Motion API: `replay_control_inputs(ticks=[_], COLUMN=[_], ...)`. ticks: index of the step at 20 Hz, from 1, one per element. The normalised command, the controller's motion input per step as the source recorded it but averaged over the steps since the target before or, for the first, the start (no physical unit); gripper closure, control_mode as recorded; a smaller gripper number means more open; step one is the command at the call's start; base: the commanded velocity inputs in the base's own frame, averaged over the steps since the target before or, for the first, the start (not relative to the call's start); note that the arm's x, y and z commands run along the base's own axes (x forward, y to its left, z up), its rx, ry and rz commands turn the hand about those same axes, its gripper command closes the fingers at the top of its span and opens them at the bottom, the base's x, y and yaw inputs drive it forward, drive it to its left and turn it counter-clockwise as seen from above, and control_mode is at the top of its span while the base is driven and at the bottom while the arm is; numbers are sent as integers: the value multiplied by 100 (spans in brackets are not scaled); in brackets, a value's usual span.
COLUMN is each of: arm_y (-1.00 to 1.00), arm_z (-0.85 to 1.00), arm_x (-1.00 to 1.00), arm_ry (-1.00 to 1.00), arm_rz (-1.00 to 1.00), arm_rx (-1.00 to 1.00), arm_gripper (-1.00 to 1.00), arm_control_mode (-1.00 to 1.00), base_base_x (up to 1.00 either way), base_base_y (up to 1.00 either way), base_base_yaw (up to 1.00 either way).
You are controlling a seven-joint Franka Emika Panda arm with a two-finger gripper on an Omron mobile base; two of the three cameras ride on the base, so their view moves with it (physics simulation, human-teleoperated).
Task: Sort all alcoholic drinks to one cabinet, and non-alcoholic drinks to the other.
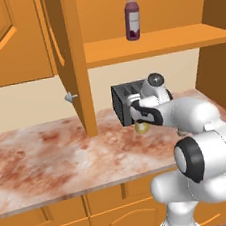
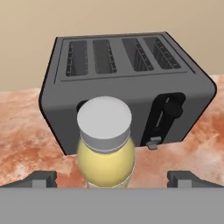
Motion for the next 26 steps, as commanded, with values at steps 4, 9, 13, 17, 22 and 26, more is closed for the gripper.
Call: replay_control_inputs(ticks=[4, 9, 13, 17, 22, 26], arm_y=[-1, 0, -1, -2, -3, -5], arm_z=[-14, -20, -15, -12, -6, 0], arm_x=[25, 21, 18, 8, 8, 17], arm_ry=[0, 0, 0, 0, 0, 0], arm_rz=[0, 1, 2, 2, 2, 2], arm_rx=[0, 0, 0, 0, 0, 0], arm_gripper=[-100, -100, -100, -100, -100, -100], arm_control_mode=[-100, -100, -100, -100, -100, -100], base_base_x=[0, 0, 0, 0, 0, 0], base_base_y=[0, 0, 0, 0, 0, 0], base_base_yaw=[0, 0, 0, 0, 0, 0])
